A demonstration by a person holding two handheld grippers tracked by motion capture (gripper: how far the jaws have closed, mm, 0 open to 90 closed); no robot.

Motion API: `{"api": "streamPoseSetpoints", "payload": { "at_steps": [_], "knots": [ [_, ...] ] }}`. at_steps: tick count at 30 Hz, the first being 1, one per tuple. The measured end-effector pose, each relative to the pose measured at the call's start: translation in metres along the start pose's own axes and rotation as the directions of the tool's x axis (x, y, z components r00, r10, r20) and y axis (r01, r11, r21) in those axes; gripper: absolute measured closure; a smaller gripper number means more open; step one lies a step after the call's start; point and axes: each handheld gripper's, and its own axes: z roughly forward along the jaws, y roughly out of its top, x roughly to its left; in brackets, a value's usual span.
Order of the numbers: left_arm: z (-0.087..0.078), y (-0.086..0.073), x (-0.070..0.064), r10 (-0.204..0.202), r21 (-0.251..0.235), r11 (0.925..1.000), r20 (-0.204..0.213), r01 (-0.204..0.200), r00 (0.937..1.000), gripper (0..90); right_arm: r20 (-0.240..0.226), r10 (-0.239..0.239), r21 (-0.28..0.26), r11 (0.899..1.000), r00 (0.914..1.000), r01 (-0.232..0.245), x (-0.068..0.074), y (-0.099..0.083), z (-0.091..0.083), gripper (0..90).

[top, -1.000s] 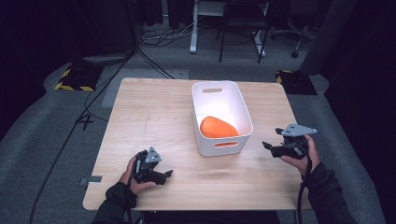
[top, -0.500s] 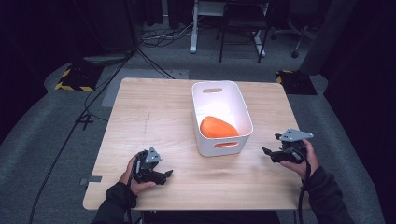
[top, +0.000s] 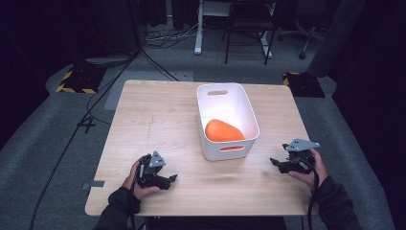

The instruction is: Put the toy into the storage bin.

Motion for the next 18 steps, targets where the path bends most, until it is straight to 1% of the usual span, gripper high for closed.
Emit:
{"api": "streamPoseSetpoints", "payload": {
  "at_steps": [2,3,4,6,7,10,11,13,16,18],
  "knots": [
    [0.0,0.0,0.0,0.0,0.0,1.0,0.0,0.0,1.0,14.6,0.0,0.005,-0.001,1.0,1.0,-0.005,0.001,-0.003,-0.002,22.0],
    [0.0,0.0,0.0,0.0,0.0,1.0,0.0,0.0,1.0,14.6,-0.002,-0.004,0.001,1.0,1.0,0.004,0.0,-0.005,-0.002,22.0],
    [0.0,0.0,0.0,0.0,0.0,1.0,0.0,0.0,1.0,14.6,-0.002,0.004,-0.001,1.0,1.0,-0.004,0.001,-0.006,-0.003,21.7],
    [0.0,0.0,0.0,0.0,0.0,1.0,0.0,0.0,1.0,14.6,-0.009,0.0,0.005,1.0,1.0,0.0,0.002,-0.009,-0.005,21.7],
    [0.0,0.0,0.0,0.0,0.0,1.0,0.0,0.0,1.0,14.6,-0.007,0.006,0.004,1.0,1.0,-0.006,0.002,-0.01,-0.006,21.7],
    [0.0,0.0,0.0,0.0,0.0,1.0,0.0,0.0,1.0,14.6,-0.014,-0.002,0.003,1.0,0.9999,0.002,0.003,-0.015,-0.008,21.0],
    [0.0,0.0,0.0,0.001,0.0,1.0,-0.002,-0.001,1.0,14.6,-0.014,0.004,0.005,1.0,0.9999,-0.004,0.003,-0.017,-0.009,21.0],
    [0.0,0.0,0.0,0.0,0.0,1.0,0.0,0.0,1.0,14.6,-0.02,-0.004,0.01,1.0,0.9998,0.004,0.004,-0.021,-0.009,20.7],
    [0.0,0.0,0.0,0.001,0.0,1.0,-0.002,-0.001,1.0,14.6,-0.02,0.003,0.027,1.0,0.9998,-0.002,0.006,-0.027,-0.009,20.3],
    [0.0,0.0,0.0,0.0,0.0,1.0,0.0,0.0,1.0,14.6,-0.019,0.003,0.029,1.0,0.9998,-0.003,0.007,-0.031,-0.011,20.1]
  ]
}}
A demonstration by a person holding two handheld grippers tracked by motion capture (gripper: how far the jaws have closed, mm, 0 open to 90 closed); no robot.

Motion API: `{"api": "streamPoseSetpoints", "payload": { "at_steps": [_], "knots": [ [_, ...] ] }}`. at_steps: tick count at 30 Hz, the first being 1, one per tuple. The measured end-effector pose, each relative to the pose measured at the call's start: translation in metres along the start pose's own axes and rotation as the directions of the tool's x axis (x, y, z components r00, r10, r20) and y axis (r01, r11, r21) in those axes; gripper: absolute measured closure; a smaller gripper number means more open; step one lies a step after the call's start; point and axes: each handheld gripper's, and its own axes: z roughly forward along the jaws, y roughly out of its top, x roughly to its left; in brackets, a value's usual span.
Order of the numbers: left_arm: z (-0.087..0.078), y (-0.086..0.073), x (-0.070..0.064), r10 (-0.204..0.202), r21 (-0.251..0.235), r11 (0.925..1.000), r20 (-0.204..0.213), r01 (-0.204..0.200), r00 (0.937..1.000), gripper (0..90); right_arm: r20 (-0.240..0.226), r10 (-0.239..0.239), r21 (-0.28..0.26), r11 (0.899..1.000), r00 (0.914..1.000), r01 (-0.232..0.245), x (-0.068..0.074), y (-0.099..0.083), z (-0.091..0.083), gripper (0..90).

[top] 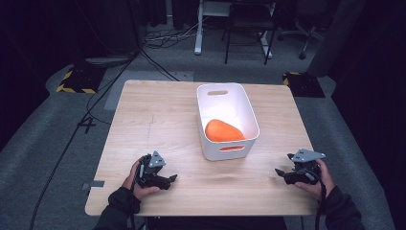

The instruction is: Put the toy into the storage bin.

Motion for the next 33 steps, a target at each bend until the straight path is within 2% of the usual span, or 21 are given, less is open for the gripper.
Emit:
{"api": "streamPoseSetpoints", "payload": {
  "at_steps": [6,24,25,30,33],
  "knots": [
    [0.0,0.0,0.0,0.004,0.002,1.0,-0.003,-0.004,1.0,14.6,-0.004,0.002,0.0,1.0,1.0,-0.002,-0.001,-0.011,-0.003,19.3],
    [0.0,0.0,0.0,0.0,0.0,1.0,0.0,0.0,1.0,14.6,-0.019,0.087,-0.018,0.996,0.996,-0.088,-0.012,-0.042,-0.014,17.7],
    [0.0,0.0,0.0,0.002,0.002,1.0,-0.002,-0.002,1.0,14.6,-0.015,0.106,-0.022,0.994,0.9942,-0.107,-0.011,-0.044,-0.014,17.7],
    [0.0,0.0,0.0,0.0,0.0,1.0,0.0,0.0,1.0,14.6,-0.013,0.131,-0.016,0.991,0.9913,-0.131,-0.016,-0.054,-0.016,17.4],
    [0.0,0.0,0.0,0.004,0.0,1.0,-0.005,-0.004,1.0,14.6,-0.02,0.161,-0.032,0.986,0.9867,-0.162,-0.019,-0.06,-0.017,16.0]
  ]
}}
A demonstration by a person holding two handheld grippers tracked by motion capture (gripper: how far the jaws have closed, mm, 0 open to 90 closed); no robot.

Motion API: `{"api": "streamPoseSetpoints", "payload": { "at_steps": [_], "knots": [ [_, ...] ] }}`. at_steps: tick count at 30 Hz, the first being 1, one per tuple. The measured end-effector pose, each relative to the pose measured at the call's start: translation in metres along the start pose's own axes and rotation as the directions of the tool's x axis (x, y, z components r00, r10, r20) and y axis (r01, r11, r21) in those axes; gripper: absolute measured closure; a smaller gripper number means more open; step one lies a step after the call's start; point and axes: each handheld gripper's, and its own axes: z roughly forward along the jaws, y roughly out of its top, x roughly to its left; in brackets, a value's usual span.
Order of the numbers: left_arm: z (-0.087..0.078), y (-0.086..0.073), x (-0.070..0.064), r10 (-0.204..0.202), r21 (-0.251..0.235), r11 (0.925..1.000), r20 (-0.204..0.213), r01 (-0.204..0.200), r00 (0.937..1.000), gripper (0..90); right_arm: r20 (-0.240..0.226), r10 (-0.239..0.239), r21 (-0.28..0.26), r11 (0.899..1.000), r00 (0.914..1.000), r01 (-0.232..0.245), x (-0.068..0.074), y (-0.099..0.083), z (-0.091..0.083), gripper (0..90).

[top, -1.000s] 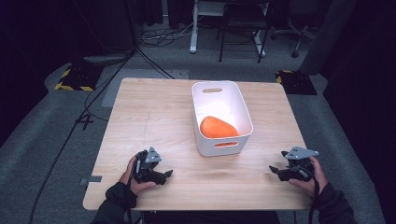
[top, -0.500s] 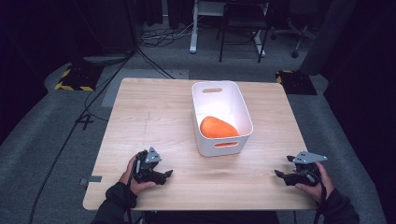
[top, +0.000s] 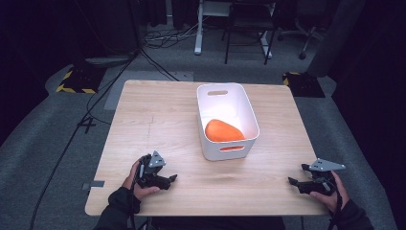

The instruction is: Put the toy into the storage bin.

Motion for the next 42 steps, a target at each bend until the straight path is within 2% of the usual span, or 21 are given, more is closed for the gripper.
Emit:
{"api": "streamPoseSetpoints", "payload": {
  "at_steps": [3,4,8,42],
  "knots": [
    [0.0003,-0.0001,-0.0003,-0.004,0.0,1.0,0.006,0.004,1.0,14.5,-0.007,0.045,-0.014,0.999,0.9989,-0.045,-0.0046,-0.0053,-0.0009,15.2],
    [0.0003,-0.0001,-0.0003,-0.005,-0.001,1.0,0.005,0.005,1.0,14.5,0.0,0.04,-0.028,0.999,0.9992,-0.04,-0.0059,-0.0073,-0.0009,15.1],
    [0.0005,0.0003,0.0002,-0.001,0.004,1.0,0.003,0.001,1.0,14.3,0.008,0.064,-0.029,0.997,0.9979,-0.064,-0.0071,-0.0092,-0.0029,15.1],
    [0.0012,0.001,-0.0002,-0.011,0.002,0.9999,-0.006,0.011,0.9999,13.9,0.014,0.054,-0.027,0.998,0.9984,-0.054,-0.008,-0.0091,-0.0026,15.1]
  ]
}}
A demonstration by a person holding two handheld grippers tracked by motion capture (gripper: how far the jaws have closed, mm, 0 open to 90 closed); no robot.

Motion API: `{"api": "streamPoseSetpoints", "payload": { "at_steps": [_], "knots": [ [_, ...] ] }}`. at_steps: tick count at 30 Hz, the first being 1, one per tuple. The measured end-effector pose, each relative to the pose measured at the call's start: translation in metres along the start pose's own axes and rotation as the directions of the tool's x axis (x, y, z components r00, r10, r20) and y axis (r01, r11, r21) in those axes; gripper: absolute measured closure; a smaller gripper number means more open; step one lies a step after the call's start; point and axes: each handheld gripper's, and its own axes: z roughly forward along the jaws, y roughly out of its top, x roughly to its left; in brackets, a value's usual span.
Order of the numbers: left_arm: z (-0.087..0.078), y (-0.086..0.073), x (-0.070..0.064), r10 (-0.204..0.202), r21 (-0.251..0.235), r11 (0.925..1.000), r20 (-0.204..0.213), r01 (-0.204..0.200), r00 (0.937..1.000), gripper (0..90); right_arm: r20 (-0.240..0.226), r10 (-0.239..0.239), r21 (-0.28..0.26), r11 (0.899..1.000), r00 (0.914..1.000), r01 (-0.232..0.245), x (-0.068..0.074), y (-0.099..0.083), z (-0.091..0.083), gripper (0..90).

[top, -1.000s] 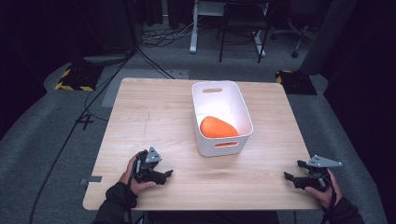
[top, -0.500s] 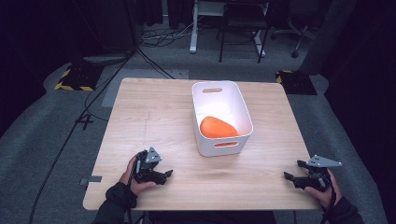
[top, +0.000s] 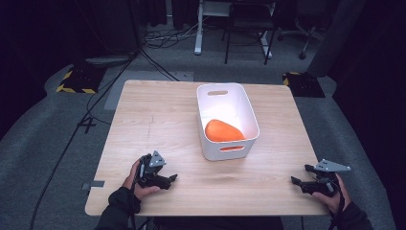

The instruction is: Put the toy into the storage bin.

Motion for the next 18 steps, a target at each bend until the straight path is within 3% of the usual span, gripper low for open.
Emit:
{"api": "streamPoseSetpoints", "payload": {
  "at_steps": [18],
  "knots": [
    [0.0005,0.0009,0.0007,0.005,-0.002,1.0,-0.003,-0.005,1.0,13.9,-0.016,-0.007,-0.003,1.0,0.9998,0.007,-0.001,0.0008,0.001,15.1]
  ]
}}
